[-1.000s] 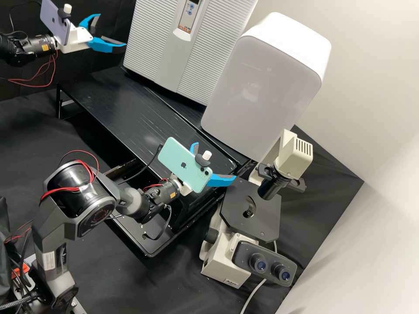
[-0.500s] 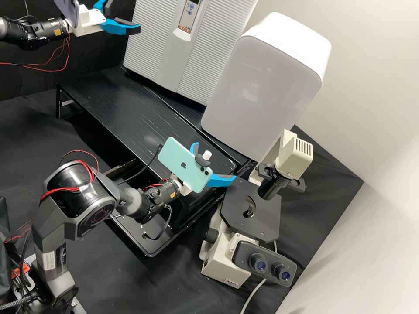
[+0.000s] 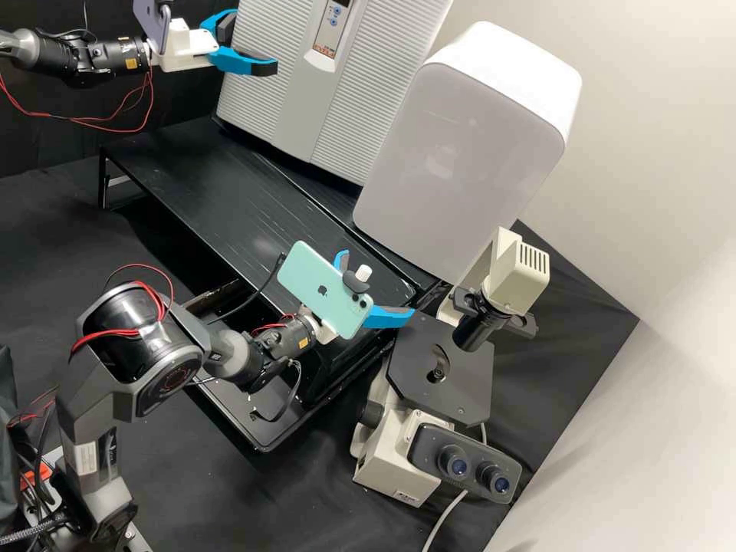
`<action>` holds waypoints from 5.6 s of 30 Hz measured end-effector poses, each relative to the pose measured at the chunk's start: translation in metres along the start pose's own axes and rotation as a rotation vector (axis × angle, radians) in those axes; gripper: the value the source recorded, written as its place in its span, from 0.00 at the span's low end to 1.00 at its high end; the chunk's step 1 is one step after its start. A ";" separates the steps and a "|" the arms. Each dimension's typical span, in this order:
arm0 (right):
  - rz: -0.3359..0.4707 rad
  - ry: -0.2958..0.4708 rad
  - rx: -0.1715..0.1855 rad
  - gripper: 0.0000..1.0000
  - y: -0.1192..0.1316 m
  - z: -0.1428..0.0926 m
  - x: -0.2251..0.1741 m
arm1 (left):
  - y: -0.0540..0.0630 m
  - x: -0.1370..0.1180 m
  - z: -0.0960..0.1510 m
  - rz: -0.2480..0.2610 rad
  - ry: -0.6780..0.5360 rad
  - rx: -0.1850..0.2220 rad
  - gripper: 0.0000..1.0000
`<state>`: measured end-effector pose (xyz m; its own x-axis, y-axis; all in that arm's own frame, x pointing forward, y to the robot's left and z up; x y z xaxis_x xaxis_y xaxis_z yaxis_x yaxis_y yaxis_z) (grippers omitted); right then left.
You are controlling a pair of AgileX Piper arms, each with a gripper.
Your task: Open the incubator door
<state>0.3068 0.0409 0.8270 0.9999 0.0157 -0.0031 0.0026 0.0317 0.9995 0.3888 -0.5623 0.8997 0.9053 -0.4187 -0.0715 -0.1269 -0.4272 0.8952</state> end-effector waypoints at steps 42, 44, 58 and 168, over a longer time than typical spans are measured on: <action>0.000 0.000 0.000 1.00 0.000 0.000 0.000 | 0.035 0.004 0.009 0.051 -0.022 -0.007 1.00; 0.000 0.000 0.000 1.00 0.000 0.000 0.000 | 0.034 0.005 0.012 0.046 -0.027 -0.012 1.00; 0.000 0.000 0.000 1.00 0.000 0.000 0.000 | 0.035 0.006 0.018 0.059 -0.023 -0.047 0.00; 0.000 0.000 0.000 1.00 0.000 0.000 0.000 | 0.033 0.003 0.015 0.062 0.050 -0.136 0.00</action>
<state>0.3068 0.0409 0.8270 0.9999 0.0157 -0.0031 0.0026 0.0317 0.9995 0.3809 -0.5899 0.9221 0.9169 -0.3990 0.0046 -0.1300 -0.2878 0.9488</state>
